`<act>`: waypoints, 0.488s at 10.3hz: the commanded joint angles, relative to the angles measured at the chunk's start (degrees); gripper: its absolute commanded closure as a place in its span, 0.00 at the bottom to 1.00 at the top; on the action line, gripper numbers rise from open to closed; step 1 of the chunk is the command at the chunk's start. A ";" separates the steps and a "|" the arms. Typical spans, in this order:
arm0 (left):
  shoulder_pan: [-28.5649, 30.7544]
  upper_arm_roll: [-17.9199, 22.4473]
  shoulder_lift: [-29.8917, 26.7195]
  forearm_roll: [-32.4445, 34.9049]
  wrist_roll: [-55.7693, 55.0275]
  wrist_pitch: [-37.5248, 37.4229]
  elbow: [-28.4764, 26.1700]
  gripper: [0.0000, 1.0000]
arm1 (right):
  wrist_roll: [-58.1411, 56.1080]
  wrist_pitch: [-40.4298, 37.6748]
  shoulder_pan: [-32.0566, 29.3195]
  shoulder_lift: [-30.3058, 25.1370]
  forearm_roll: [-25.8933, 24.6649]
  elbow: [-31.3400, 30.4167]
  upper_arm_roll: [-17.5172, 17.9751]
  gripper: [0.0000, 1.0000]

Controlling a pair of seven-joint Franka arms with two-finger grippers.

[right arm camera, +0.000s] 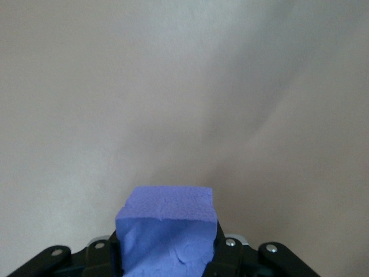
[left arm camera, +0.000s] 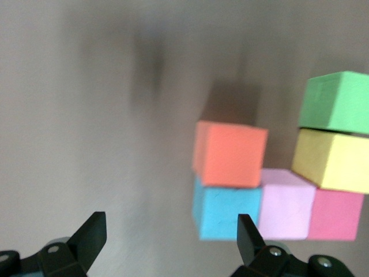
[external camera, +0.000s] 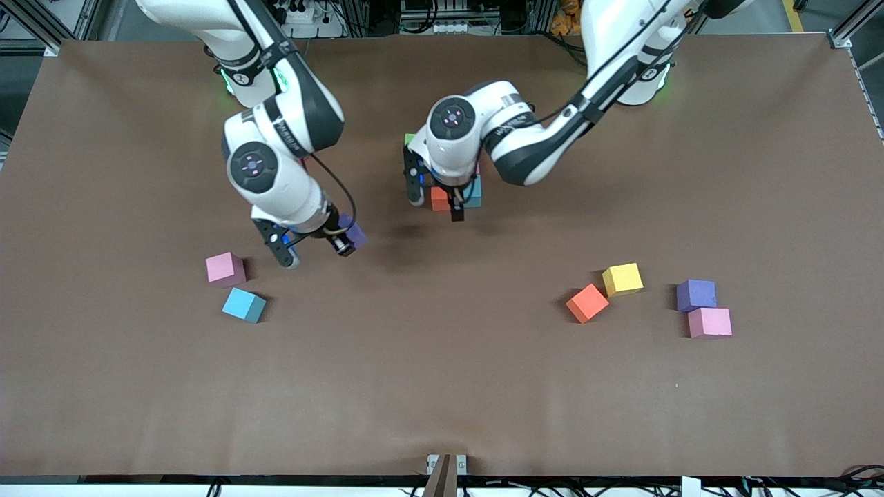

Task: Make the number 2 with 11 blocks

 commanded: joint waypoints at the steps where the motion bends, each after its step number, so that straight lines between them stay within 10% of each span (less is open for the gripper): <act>1: 6.00 -0.54 -2.59 -1.21 -1.42 -5.65 0.91 0.00 | 3.83 4.34 3.31 -2.85 0.46 -6.90 -0.24 1.00; 5: 17.61 -0.19 -4.09 -0.25 -2.91 -7.08 1.09 0.00 | 18.55 14.62 13.39 -2.33 0.29 -15.43 -0.33 1.00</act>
